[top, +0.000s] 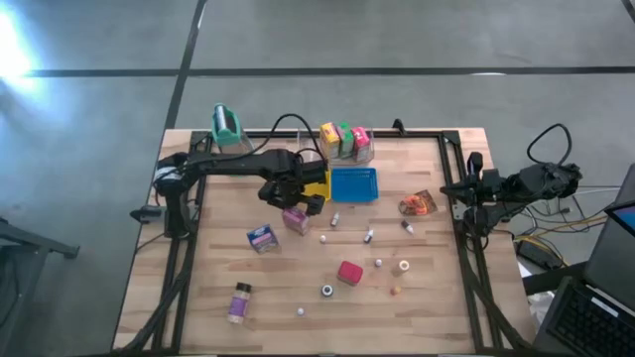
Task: Pick & Place Kitchen Items
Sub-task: Adjust the cereal boxes on the table
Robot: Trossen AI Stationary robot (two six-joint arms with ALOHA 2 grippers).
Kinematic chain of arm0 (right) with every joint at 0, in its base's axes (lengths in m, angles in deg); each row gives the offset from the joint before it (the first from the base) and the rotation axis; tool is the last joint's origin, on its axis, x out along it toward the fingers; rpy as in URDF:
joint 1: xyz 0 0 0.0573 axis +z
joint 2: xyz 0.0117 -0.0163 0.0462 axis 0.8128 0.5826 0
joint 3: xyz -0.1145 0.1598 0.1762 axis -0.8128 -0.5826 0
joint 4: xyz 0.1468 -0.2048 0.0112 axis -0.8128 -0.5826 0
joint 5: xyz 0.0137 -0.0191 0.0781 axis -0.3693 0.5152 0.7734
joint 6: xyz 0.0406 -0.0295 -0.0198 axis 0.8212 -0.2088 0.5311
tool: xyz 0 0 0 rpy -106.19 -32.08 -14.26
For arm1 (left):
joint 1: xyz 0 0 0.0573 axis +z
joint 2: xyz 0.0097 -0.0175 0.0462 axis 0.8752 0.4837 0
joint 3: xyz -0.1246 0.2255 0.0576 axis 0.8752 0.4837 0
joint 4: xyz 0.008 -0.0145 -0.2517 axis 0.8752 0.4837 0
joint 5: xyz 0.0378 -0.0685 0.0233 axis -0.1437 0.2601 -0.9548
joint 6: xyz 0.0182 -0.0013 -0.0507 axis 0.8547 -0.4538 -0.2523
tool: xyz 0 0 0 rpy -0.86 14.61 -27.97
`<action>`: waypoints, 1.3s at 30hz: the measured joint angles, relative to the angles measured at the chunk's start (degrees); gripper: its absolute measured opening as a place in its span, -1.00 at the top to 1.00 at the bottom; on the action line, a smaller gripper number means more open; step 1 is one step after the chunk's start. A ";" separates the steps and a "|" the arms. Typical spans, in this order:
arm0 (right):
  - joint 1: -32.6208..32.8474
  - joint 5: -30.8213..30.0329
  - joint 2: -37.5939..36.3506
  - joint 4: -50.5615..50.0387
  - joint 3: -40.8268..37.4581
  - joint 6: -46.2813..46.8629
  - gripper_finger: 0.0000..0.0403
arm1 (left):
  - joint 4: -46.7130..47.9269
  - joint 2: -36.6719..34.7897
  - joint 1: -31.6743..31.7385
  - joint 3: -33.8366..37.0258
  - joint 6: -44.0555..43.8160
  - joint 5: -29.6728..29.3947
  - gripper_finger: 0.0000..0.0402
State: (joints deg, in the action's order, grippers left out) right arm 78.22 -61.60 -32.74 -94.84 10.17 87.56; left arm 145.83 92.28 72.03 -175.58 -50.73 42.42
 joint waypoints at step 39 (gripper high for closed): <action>-0.01 0.01 -0.02 0.00 -0.01 0.01 0.96 | 1.20 -0.47 -1.58 -2.64 2.64 -2.26 -0.99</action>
State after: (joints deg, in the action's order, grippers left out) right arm 78.20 -61.59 -32.76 -94.84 10.16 87.57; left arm 147.04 91.81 70.45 -178.22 -48.08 40.17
